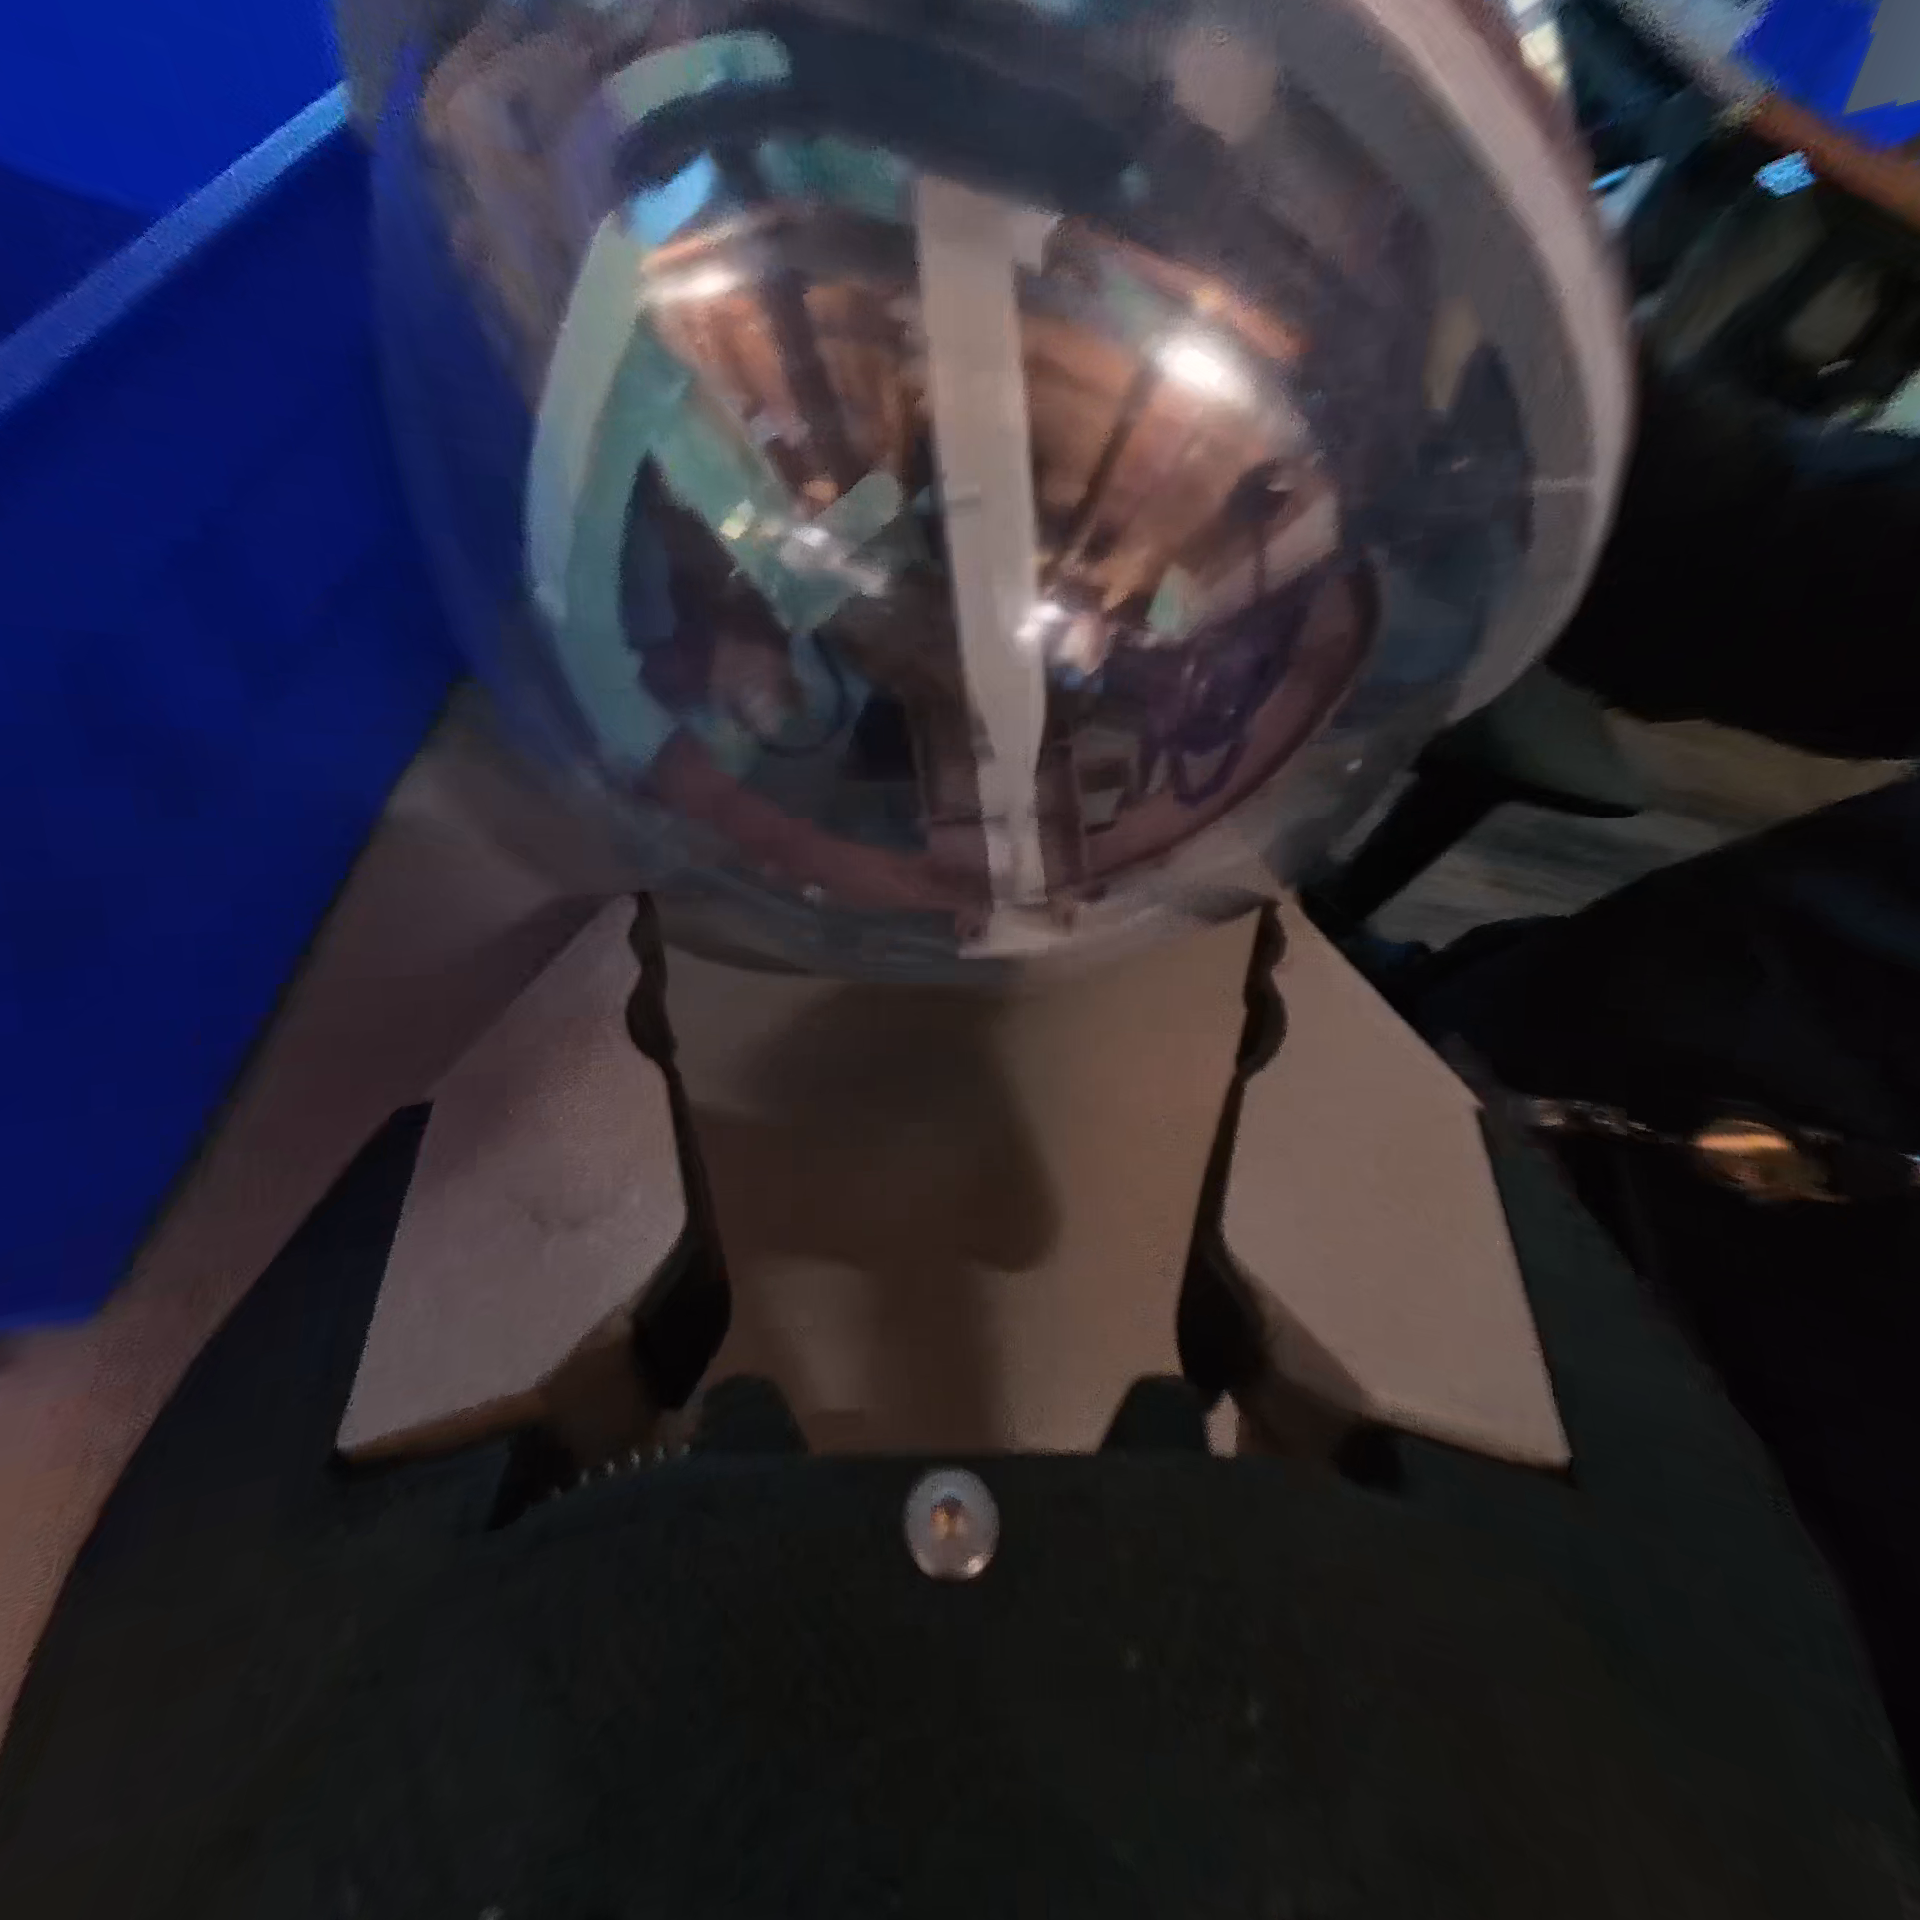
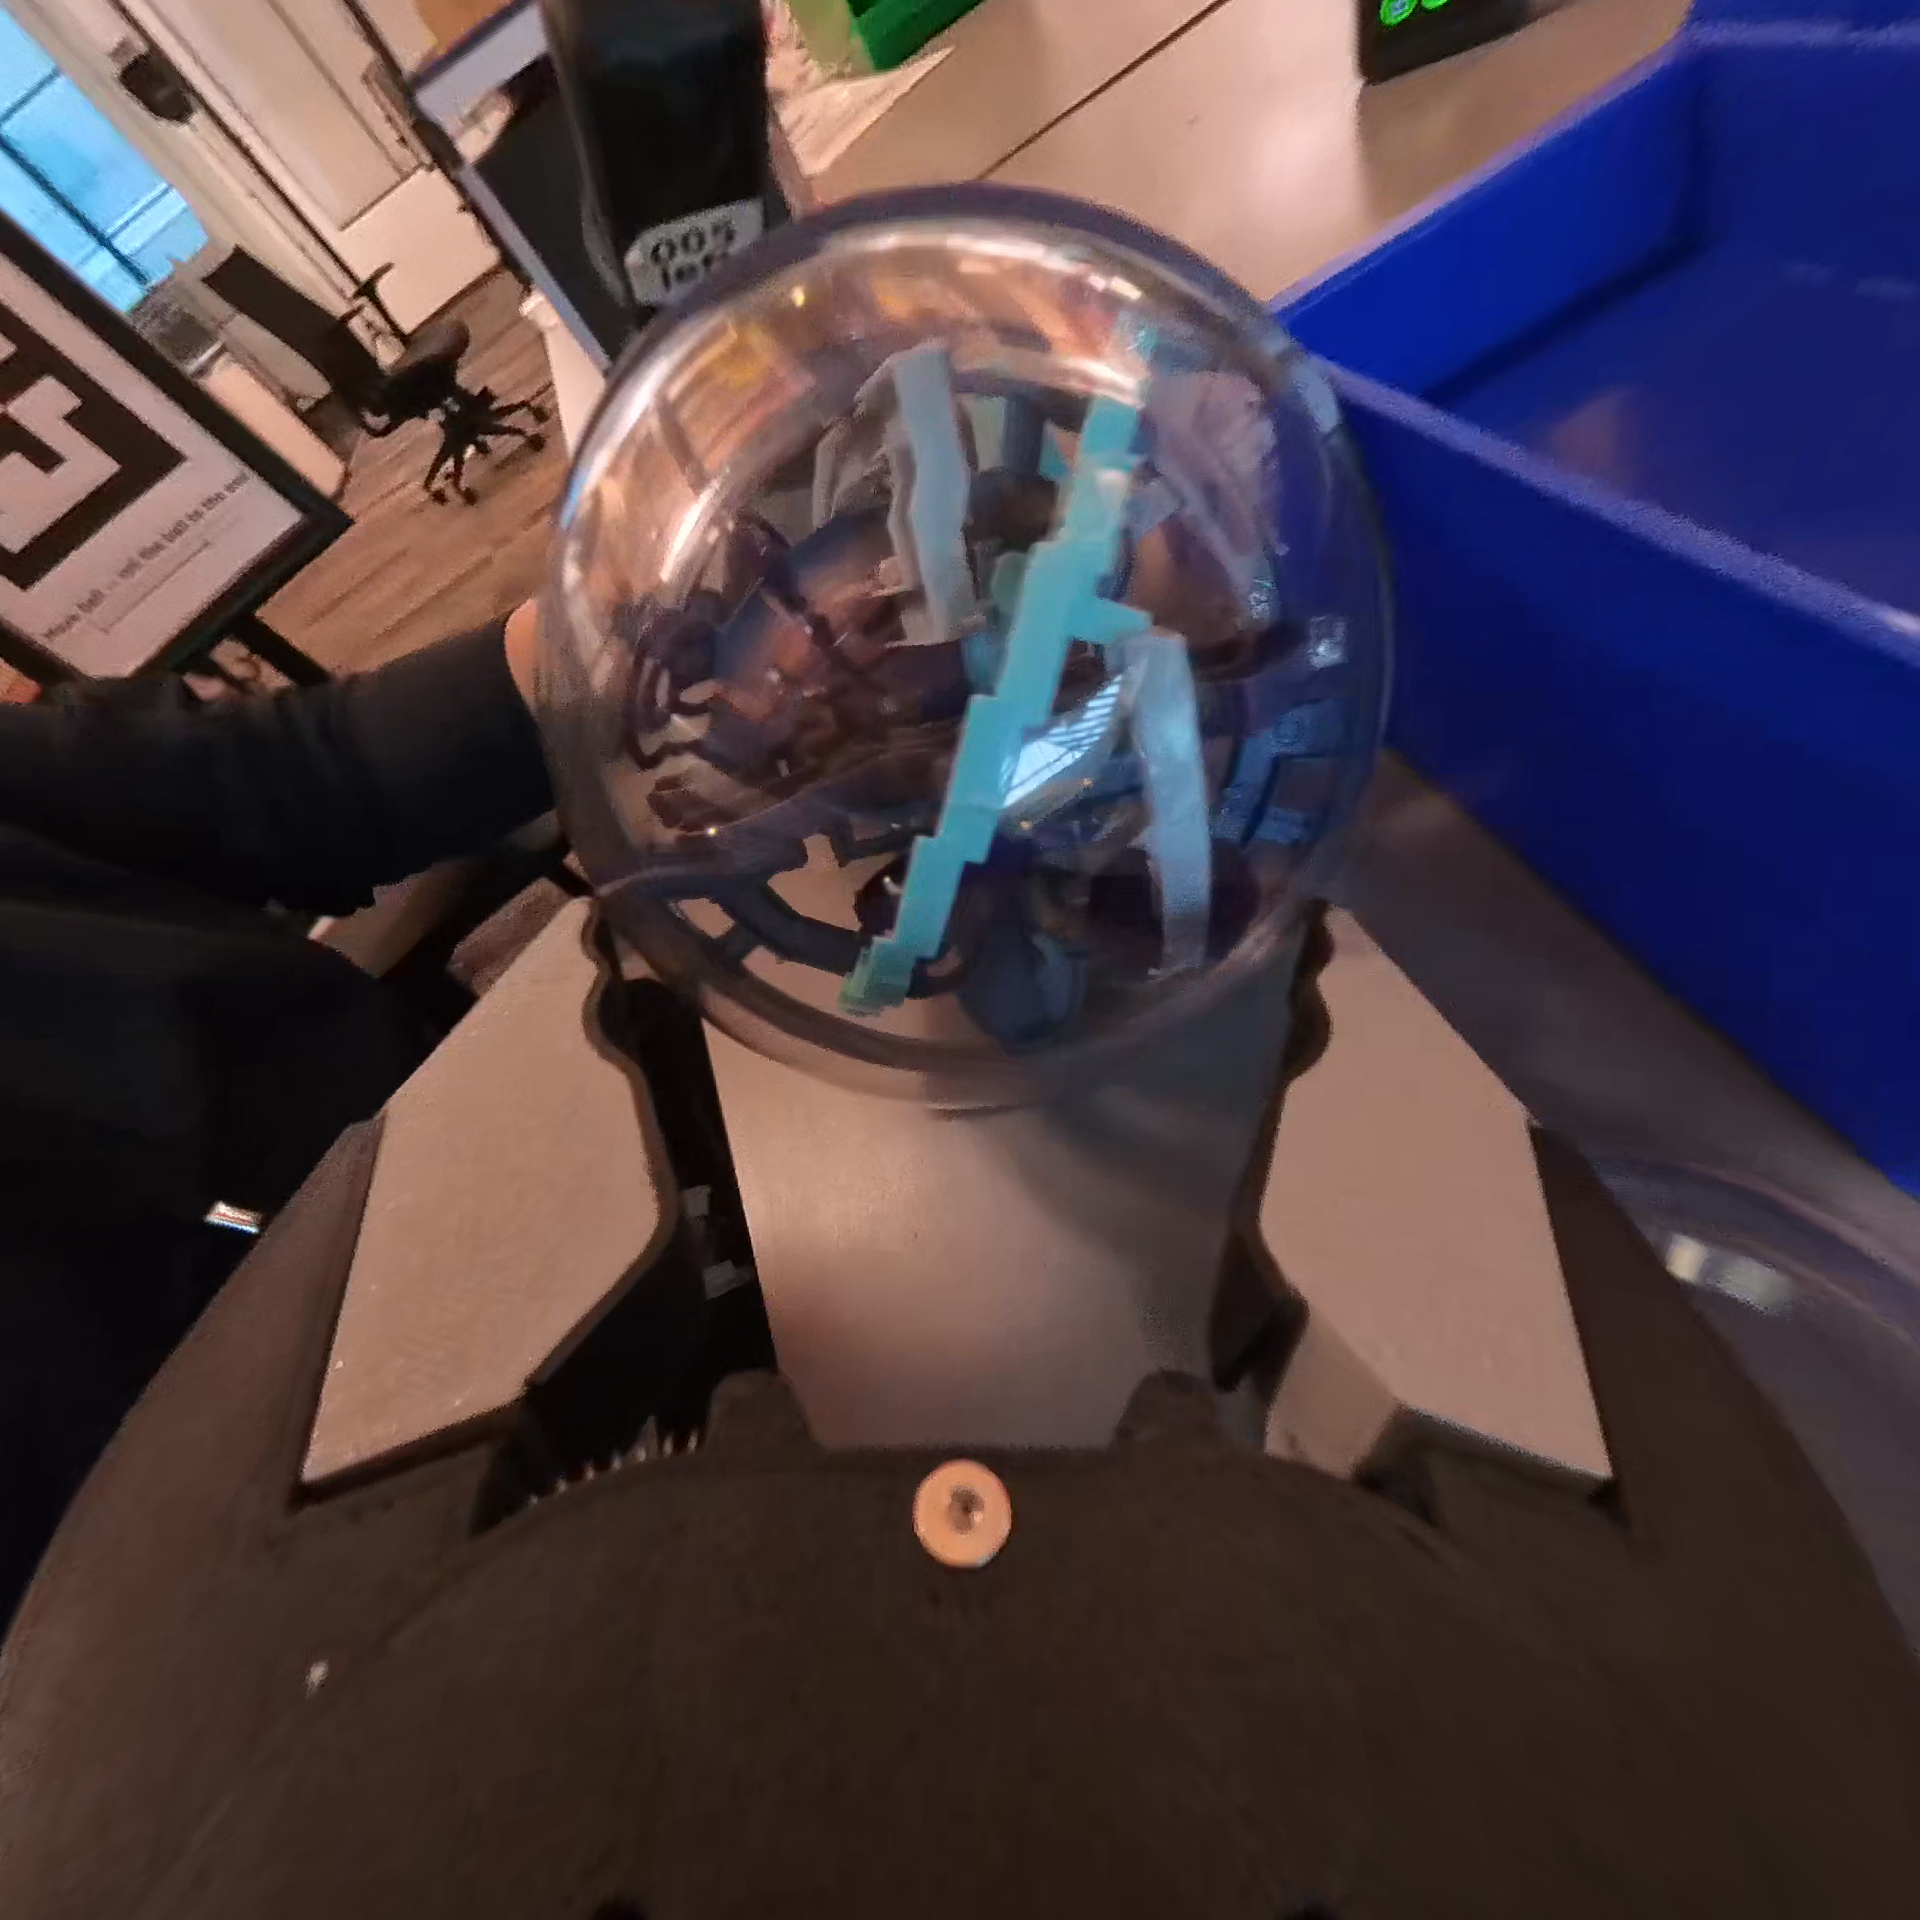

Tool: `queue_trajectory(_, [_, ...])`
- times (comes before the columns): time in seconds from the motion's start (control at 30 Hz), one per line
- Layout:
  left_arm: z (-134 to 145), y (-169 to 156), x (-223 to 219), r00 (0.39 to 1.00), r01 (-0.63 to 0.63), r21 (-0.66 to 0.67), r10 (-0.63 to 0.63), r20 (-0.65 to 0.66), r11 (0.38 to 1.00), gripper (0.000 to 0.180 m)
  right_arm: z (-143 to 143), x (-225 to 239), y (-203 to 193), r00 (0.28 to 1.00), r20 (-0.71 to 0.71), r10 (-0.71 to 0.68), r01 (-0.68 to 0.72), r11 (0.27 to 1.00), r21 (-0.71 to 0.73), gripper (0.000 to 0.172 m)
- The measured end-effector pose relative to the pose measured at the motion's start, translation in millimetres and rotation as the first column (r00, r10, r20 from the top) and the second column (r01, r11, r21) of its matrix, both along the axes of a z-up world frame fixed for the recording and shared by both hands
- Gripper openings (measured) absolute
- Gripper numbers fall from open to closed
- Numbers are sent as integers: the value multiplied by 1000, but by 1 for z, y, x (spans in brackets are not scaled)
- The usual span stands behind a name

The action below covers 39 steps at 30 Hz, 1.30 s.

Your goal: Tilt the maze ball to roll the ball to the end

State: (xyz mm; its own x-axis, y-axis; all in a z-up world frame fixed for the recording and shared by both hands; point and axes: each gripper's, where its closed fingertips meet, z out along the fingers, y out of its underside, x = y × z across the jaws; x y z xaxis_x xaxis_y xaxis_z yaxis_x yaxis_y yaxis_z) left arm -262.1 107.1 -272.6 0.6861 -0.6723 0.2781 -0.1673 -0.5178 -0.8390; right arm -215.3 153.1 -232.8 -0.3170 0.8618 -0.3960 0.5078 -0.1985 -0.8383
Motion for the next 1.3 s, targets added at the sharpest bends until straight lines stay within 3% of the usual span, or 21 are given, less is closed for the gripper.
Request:
queue_trajectory(0.1, [1, 0, 2, 1000, 4, 7, -4, -2, 1000, 118, -11, -12, -10, 1000, -7, 30, -30, 999, 24, 138])
queue_trajectory(0.2, [-1, 2, -1, 996, -33, 60, 38, -79, 998, 121, -14, -15, -11, 998, -28, 50, -49, 998, 37, 139])
queue_trajectory(0.33, [-11, 4, -3, 962, -41, 142, 77, -262, 989, 112, -14, -11, -10, 993, -75, 87, -79, 992, 100, 139])
queue_trajectory(0.4, [-16, 3, -2, 955, -25, 133, 63, -290, 991, 104, -10, -8, -9, 989, -110, 99, -89, 992, 90, 139])
queue_trajectory(0.57, [-18, 2, 0, 968, -14, 72, 32, -249, 997, 87, -3, -5, 0, 980, -177, 91, -95, 995, -14, 135])
queue_trajectory(0.93, [-24, 2, 0, 950, -14, 79, 38, -310, 997, 87, 2, -7, 7, 980, -185, 67, -87, 991, -99, 134])
queue_trajectory(1.3, [-15, 4, -4, 966, -49, 105, 74, -248, 993, 85, 2, -7, 8, 980, -188, 63, -85, 991, -108, 133])
